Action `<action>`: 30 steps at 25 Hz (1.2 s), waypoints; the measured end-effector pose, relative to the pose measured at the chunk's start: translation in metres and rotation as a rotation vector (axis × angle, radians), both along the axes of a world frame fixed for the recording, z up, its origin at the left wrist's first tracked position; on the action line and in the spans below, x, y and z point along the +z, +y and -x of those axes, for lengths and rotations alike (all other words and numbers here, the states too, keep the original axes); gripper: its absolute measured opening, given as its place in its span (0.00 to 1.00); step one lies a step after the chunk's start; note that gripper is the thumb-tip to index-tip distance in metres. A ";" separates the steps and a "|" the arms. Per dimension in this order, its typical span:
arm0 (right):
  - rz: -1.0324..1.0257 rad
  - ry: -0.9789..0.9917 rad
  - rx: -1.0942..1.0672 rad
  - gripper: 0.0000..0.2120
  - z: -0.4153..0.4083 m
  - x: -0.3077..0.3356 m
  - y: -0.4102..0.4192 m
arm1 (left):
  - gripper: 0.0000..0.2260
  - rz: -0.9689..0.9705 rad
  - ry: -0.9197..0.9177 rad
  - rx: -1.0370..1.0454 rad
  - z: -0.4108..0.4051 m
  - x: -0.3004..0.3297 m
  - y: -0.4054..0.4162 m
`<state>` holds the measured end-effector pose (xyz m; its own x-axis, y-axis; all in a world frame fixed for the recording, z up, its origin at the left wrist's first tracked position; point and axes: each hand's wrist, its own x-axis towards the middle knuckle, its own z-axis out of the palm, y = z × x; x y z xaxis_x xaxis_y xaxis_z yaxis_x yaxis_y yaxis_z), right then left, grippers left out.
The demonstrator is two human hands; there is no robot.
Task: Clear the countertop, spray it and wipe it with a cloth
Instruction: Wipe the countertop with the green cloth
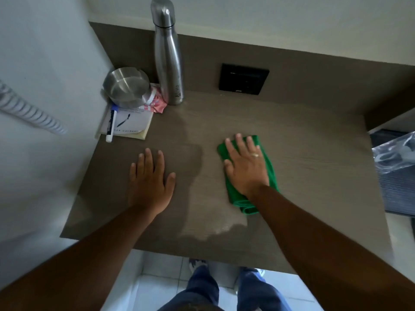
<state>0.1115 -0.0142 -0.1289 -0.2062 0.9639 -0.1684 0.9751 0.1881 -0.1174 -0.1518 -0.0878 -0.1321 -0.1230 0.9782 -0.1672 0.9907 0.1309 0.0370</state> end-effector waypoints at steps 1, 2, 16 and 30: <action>-0.029 -0.026 -0.102 0.29 -0.039 0.000 0.013 | 0.31 -0.007 -0.015 0.003 -0.001 -0.001 -0.001; -0.045 -0.042 -0.266 0.29 -0.083 0.001 0.025 | 0.31 -0.024 -0.023 0.007 -0.001 -0.002 -0.001; 0.051 -0.018 0.574 0.31 0.058 0.003 -0.136 | 0.32 -0.054 -0.010 0.011 0.000 -0.012 0.001; 0.558 0.173 -0.116 0.27 -0.027 0.066 -0.136 | 0.20 0.156 -0.201 -0.411 -0.070 0.056 -0.010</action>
